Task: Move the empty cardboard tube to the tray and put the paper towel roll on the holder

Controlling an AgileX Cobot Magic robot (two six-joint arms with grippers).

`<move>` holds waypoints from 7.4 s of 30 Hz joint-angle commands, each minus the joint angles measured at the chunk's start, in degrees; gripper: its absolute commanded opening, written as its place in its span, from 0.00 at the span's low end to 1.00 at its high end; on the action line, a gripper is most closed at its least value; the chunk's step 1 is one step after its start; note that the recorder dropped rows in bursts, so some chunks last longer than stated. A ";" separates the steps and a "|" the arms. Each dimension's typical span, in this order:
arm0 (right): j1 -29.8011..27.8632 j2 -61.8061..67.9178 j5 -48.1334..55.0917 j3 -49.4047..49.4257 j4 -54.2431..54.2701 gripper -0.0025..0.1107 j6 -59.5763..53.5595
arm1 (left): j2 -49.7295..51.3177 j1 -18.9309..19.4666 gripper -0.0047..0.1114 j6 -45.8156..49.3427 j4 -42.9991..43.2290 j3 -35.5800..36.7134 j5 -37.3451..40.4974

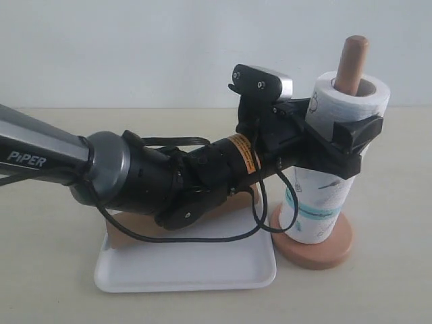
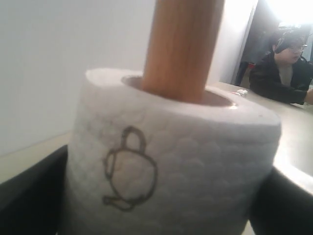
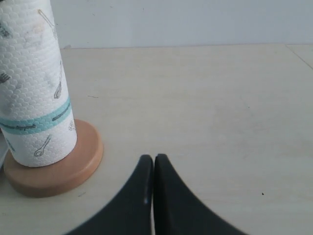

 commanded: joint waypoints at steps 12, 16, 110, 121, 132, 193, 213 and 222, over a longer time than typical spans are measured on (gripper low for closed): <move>0.10 -0.20 -0.20 -0.07 -0.25 0.02 -0.12 | 0.69 0.02 0.84 -6.90 0.51 0.04 1.50; 0.10 -0.20 -0.20 -0.07 -0.25 0.02 -0.12 | 0.69 0.02 0.90 -6.49 3.42 0.04 2.03; 0.10 -0.20 -0.20 -0.07 -0.25 0.02 -0.12 | -93.78 16.09 0.99 -7.72 17.90 41.38 29.86; 0.10 -0.20 -0.20 -0.07 -0.25 0.02 -0.12 | -96.96 19.41 0.94 -10.75 17.90 42.86 37.43; 0.10 -0.20 -0.20 -0.07 -0.25 0.02 -0.12 | -102.23 29.01 0.08 -11.97 18.03 48.52 42.55; 0.10 -0.20 -0.20 -0.07 -0.25 0.02 -0.12 | -118.58 43.39 0.08 27.78 -25.91 67.27 68.32; 0.10 -0.20 -0.20 -0.07 -0.25 0.02 -0.12 | -118.58 45.70 0.08 25.20 -26.10 67.27 68.43; 0.10 -0.20 -0.20 -0.07 -0.25 0.02 -0.12 | -118.58 45.69 0.08 25.34 -26.10 67.27 68.43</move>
